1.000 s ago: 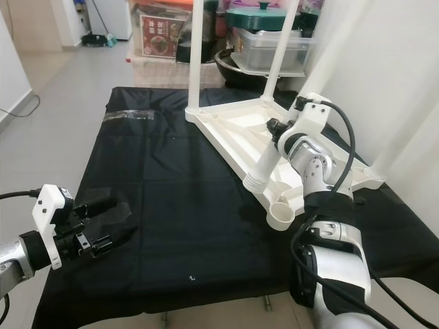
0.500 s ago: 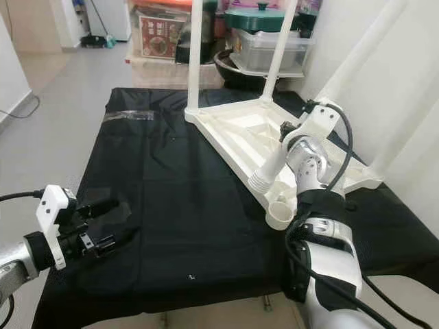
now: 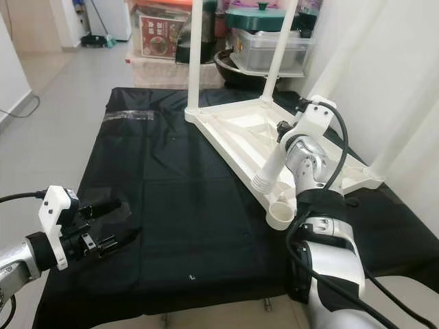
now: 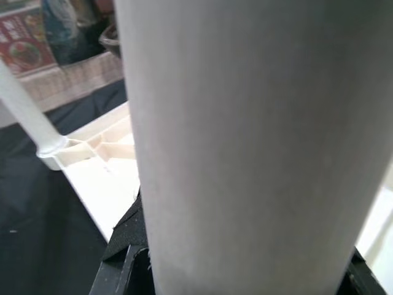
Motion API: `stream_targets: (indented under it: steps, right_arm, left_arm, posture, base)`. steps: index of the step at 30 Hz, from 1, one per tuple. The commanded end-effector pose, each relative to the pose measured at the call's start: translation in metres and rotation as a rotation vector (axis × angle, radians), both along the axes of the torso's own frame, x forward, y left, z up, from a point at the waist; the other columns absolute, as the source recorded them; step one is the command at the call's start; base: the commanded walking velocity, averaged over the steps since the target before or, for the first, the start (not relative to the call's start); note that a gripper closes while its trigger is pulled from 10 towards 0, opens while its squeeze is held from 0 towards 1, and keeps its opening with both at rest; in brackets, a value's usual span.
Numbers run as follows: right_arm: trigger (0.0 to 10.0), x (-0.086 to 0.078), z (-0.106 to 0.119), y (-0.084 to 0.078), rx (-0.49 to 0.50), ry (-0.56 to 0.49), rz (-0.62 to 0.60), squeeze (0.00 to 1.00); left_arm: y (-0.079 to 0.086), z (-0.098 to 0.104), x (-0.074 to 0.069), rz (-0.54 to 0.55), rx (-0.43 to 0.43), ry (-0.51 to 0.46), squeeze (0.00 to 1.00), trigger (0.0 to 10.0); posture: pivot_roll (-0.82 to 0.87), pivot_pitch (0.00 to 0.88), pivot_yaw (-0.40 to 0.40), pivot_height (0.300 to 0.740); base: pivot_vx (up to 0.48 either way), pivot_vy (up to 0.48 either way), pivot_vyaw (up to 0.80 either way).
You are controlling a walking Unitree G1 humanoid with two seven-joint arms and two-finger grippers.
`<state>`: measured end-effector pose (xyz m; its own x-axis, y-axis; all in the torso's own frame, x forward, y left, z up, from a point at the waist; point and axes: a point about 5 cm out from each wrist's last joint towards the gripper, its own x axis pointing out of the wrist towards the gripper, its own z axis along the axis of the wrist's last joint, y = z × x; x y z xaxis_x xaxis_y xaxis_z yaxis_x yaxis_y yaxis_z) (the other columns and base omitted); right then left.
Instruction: Building children table
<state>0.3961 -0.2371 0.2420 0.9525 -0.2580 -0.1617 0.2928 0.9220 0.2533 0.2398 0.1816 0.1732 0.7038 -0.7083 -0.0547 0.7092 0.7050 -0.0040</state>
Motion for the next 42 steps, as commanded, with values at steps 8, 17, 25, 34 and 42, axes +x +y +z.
stream_targets:
  steps: [8,17,25,34,42]
  right_arm:
    - [0.0,-0.005,0.016,0.009,-0.286,-0.166,0.227,0.00]
    - [0.0,-0.025,0.010,0.041,-0.572,-0.281,0.553,0.00]
    - [0.0,-0.043,-0.019,0.054,-0.862,-0.260,0.742,0.00]
    - [0.0,-0.055,-0.032,0.039,-1.071,-0.163,0.841,0.00]
    - [0.0,-0.069,-0.053,0.049,-1.030,-0.145,0.929,0.00]
  left_arm:
    - [-0.002,0.000,-0.002,-0.003,-0.007,-0.007,0.00,10.0]
    - [0.000,0.000,-0.002,0.008,-0.007,-0.011,0.00,10.0]
    - [0.001,0.002,-0.002,0.027,-0.017,-0.019,0.00,10.0]
    - [0.000,0.002,-0.001,0.036,-0.024,-0.023,0.00,10.0]
    - [0.002,0.003,0.002,0.044,-0.022,-0.030,0.00,10.0]
  posture:
    - [0.07,0.000,-0.104,0.740]
    - [0.07,0.000,-0.103,0.740]
    - [0.07,0.000,-0.108,0.740]
    - [0.06,0.000,-0.105,0.740]
    - [0.06,0.000,-0.102,0.740]
  base:
    - [0.000,0.000,0.00]
    - [0.000,0.000,0.00]
    - [0.000,0.000,0.00]
    - [0.000,0.000,0.00]
    - [0.000,0.000,0.00]
